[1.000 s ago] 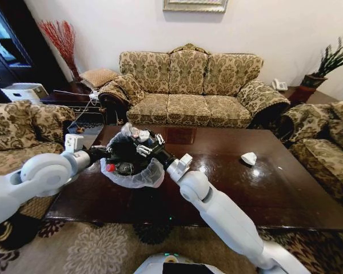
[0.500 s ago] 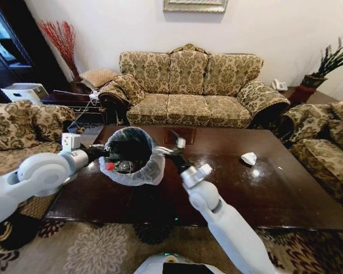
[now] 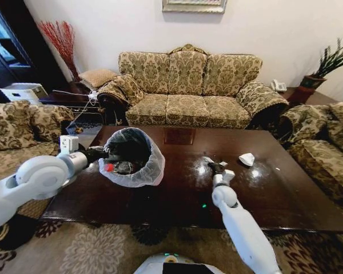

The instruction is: Move to the front of the table and place the trash on the table into the trash bin.

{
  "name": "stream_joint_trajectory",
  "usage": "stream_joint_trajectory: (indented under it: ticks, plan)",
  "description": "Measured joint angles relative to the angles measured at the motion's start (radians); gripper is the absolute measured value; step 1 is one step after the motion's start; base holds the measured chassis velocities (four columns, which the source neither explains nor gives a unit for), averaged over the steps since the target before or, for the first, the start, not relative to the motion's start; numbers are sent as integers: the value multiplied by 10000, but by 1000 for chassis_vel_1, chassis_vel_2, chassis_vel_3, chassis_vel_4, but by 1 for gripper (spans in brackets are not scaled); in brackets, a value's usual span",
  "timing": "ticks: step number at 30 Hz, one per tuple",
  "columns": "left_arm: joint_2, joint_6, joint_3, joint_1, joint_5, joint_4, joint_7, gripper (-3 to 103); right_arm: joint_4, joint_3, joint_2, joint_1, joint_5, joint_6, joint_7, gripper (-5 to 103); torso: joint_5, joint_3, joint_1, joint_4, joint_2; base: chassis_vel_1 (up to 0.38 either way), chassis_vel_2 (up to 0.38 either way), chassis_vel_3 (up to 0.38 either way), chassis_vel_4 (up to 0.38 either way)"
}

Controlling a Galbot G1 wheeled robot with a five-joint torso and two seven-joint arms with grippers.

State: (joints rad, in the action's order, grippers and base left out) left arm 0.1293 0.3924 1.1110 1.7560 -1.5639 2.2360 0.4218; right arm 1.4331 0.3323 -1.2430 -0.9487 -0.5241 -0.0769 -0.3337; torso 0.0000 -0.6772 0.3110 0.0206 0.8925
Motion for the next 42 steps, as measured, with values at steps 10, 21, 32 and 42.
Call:
stream_joint_trajectory:
  ticks: [10, 21, 32, 42]
  plan:
    - [7, -14, -22, 20, 29, 41, -34, 0, -1624, 256, 1, 1179, -846, -151, -1216, 100, 9, -2, 5, -8, 0, -305, -225, 280, 215]
    - [17, -20, -67, 56, 64, 96, -17, 0, -2858, -511, -276, 2821, -1902, 970, -1197, 100, -2, 0, 0, 12, 0, -57, -50, 53, 37]
    - [152, -40, -80, 87, 279, 36, -150, 0, -3824, -624, -560, 3380, -1636, 1079, -1495, 100, -2, 0, 2, -6, 2, 6, 6, 1, 0]
    - [172, -108, -106, 119, 350, 18, -184, 0, -4264, -660, -464, 3335, -1698, 1054, -1413, 97, 1, 0, 1, -3, 2, 0, 0, 0, 0]
